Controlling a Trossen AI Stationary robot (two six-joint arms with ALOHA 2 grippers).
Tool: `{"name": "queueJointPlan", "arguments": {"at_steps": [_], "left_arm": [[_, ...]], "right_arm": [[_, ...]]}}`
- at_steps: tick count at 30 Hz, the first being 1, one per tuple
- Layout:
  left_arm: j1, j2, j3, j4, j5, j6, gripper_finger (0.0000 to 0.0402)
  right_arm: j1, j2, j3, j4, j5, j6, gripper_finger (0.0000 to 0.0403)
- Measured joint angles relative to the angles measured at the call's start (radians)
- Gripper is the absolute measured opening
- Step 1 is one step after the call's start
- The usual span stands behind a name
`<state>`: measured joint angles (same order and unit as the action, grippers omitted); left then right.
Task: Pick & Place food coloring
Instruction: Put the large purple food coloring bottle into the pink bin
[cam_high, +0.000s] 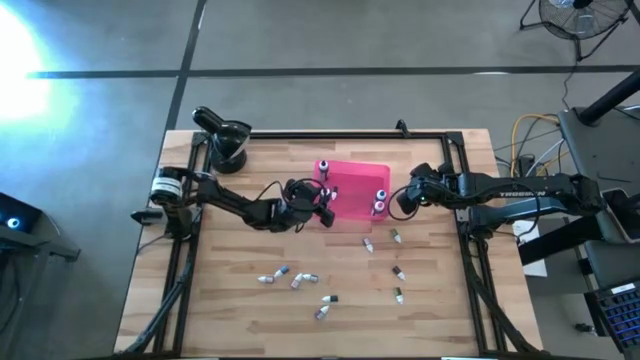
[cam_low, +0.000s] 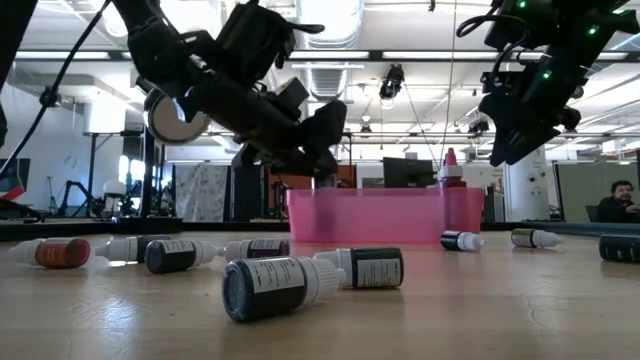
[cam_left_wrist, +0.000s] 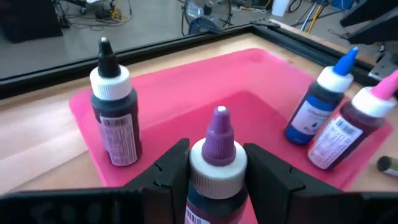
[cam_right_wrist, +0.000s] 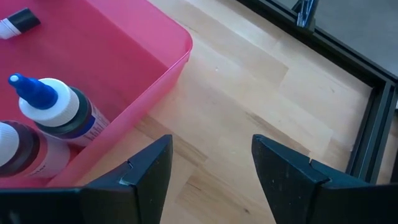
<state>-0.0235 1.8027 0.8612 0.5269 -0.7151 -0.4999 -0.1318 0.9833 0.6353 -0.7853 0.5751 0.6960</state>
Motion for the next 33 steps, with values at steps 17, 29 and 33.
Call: {"name": "queueJointPlan", "arguments": {"at_steps": [17,29,33], "left_arm": [[-0.007,-0.070,0.001,-0.222,0.078,-0.088,0.0113],[-0.009,-0.127,0.003,-0.351,0.156,-0.176,0.0113],[-0.009,-0.143,0.003,-0.357,0.159,-0.176,0.0113]], "right_arm": [[0.000,0.000,-0.001,0.001,0.001,0.003,0.0214],[0.000,0.000,-0.002,0.004,0.003,0.005,0.0214],[0.000,0.000,-0.002,0.006,0.004,0.009,0.0214]]}}
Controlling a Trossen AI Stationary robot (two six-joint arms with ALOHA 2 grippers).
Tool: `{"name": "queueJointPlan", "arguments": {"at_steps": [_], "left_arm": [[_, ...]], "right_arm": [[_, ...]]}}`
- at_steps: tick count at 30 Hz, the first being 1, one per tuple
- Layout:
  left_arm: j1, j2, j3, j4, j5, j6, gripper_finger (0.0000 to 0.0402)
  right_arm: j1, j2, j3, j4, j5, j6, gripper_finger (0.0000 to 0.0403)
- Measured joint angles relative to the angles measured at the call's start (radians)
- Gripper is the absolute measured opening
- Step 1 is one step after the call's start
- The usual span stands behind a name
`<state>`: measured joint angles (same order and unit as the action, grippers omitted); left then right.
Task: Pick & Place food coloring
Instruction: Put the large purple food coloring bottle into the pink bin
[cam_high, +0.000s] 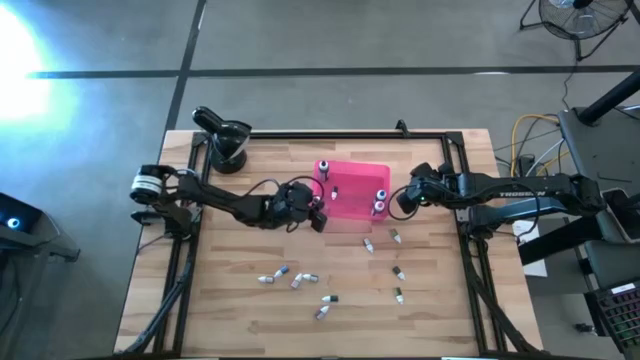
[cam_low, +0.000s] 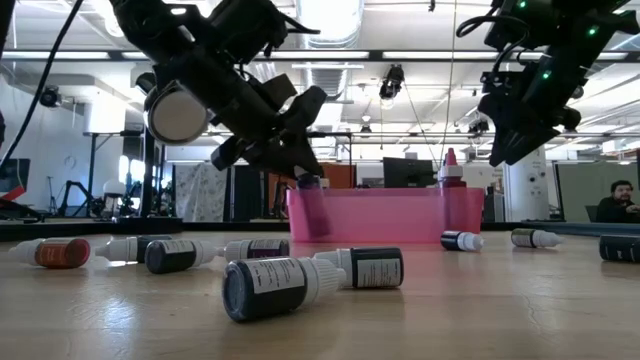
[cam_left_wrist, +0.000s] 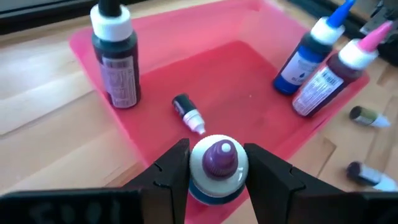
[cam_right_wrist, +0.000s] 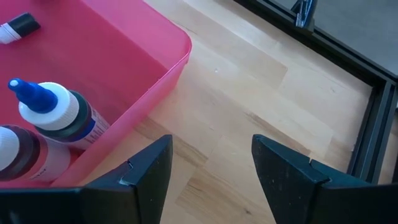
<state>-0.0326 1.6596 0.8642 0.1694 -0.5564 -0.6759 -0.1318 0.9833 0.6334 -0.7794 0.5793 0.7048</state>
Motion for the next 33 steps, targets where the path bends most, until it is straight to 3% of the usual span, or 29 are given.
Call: {"name": "queueJointPlan", "arguments": {"at_steps": [13,22,33], "left_arm": [[0.005,-0.014,0.037,0.007,0.001,0.086,0.0113],[0.022,-0.015,0.134,-0.225,0.033,0.172,0.0113],[0.052,-0.015,0.173,-0.289,0.066,0.235,0.0113]], "right_arm": [[0.000,0.012,-0.002,0.001,0.000,0.002,0.0214],[0.000,0.039,-0.002,0.005,0.000,0.002,0.0214],[0.000,-0.010,-0.002,0.006,0.004,0.047,0.0214]]}}
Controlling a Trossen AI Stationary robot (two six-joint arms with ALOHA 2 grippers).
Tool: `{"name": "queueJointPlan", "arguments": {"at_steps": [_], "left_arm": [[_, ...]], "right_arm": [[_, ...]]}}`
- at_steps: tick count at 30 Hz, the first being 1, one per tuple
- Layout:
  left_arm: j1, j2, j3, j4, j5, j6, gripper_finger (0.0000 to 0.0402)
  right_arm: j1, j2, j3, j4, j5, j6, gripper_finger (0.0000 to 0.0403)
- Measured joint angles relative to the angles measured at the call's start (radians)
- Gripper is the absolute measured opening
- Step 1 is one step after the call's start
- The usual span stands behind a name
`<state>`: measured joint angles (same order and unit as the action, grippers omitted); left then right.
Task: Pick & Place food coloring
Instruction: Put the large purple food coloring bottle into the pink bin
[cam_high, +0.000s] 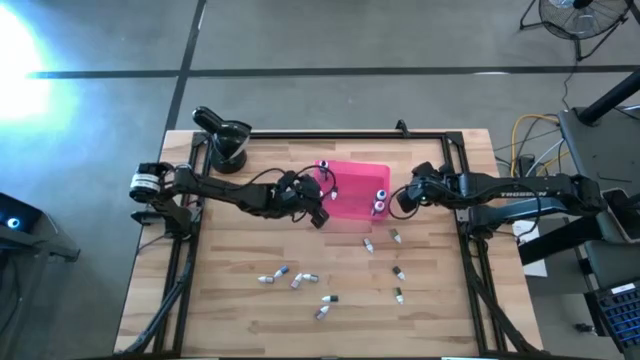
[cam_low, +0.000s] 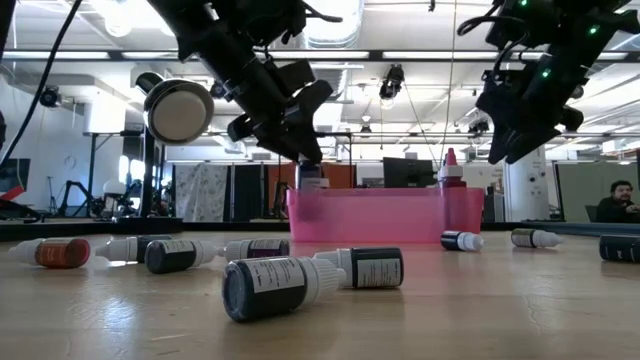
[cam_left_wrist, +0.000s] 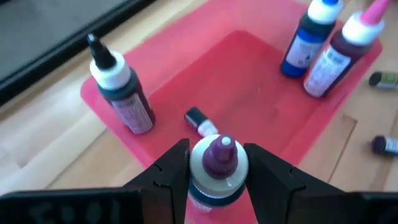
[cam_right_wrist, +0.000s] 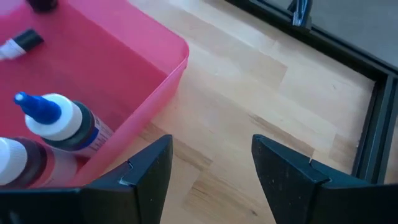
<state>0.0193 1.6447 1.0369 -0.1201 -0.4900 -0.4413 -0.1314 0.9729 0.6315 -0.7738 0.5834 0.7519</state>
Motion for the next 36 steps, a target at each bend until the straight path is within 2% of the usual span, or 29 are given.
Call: {"name": "queueJointPlan", "arguments": {"at_steps": [18,23,30,36], "left_arm": [[0.003,0.000,-0.036,0.015,0.016,-0.035,0.0113],[0.011,0.000,-0.060,0.029,0.034,-0.085,0.0114],[0.012,0.000,-0.074,0.049,0.035,-0.110,0.0162],[0.012,0.000,-0.055,0.049,0.021,-0.069,0.0196]], "right_arm": [[0.000,-0.027,0.000,-0.008,0.022,-0.004,0.0214],[0.000,-0.027,0.000,-0.012,0.022,-0.004,0.0214],[0.000,-0.027,0.000,-0.016,0.022,-0.004,0.0214],[0.000,-0.027,0.000,-0.031,0.022,-0.004,0.0214]]}}
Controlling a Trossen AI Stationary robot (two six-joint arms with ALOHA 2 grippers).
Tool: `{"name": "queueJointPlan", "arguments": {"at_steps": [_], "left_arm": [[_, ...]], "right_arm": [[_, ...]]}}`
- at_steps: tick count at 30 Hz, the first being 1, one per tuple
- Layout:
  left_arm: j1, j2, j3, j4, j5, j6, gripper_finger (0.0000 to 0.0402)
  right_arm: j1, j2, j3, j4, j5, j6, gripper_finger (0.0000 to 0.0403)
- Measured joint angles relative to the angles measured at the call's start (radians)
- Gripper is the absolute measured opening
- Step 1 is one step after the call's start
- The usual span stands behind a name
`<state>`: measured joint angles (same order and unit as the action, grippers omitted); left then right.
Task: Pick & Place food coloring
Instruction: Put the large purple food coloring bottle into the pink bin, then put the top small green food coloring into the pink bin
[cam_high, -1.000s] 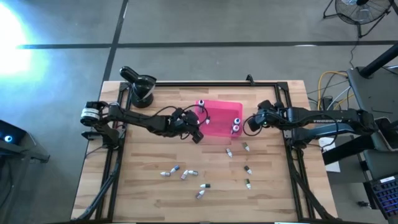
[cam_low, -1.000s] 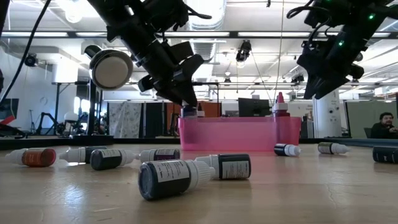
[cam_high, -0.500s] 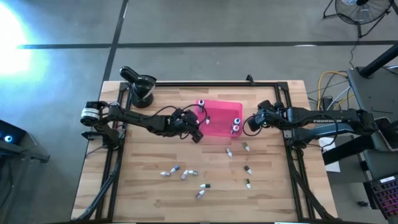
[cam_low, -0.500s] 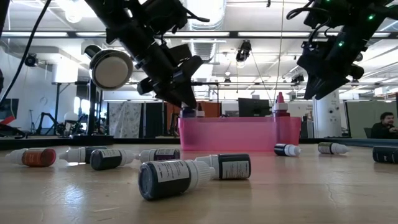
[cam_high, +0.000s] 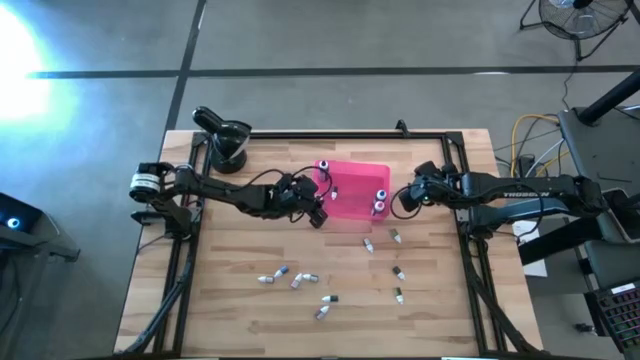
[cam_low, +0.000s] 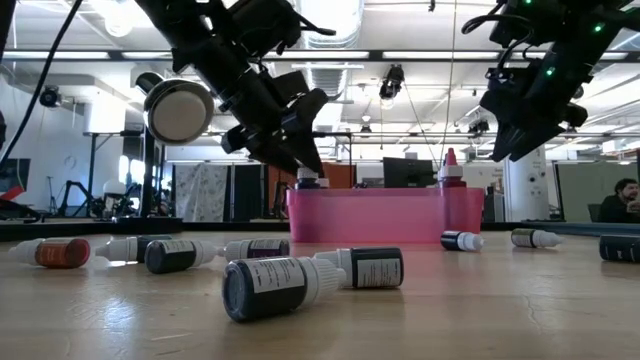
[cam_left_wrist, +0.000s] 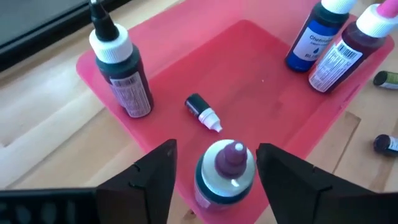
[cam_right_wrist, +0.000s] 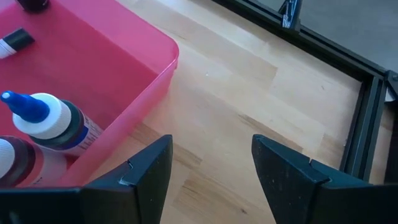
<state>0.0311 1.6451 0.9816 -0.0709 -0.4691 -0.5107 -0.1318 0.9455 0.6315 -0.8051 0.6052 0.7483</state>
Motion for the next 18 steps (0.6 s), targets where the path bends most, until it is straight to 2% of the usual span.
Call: {"name": "queueJointPlan", "arguments": {"at_steps": [6,14,18], "left_arm": [[-0.001,-0.005,0.010,-0.019,0.000,0.013,0.0197],[-0.039,-0.090,0.037,-0.163,0.019,0.005,0.0197],[-0.085,-0.161,0.032,-0.269,0.104,-0.016,0.0197]], "right_arm": [[0.000,0.000,0.000,-0.007,0.000,0.000,0.0214],[0.000,0.000,0.000,-0.007,0.000,0.000,0.0214],[0.000,0.001,0.000,-0.009,0.000,-0.001,0.0214]]}}
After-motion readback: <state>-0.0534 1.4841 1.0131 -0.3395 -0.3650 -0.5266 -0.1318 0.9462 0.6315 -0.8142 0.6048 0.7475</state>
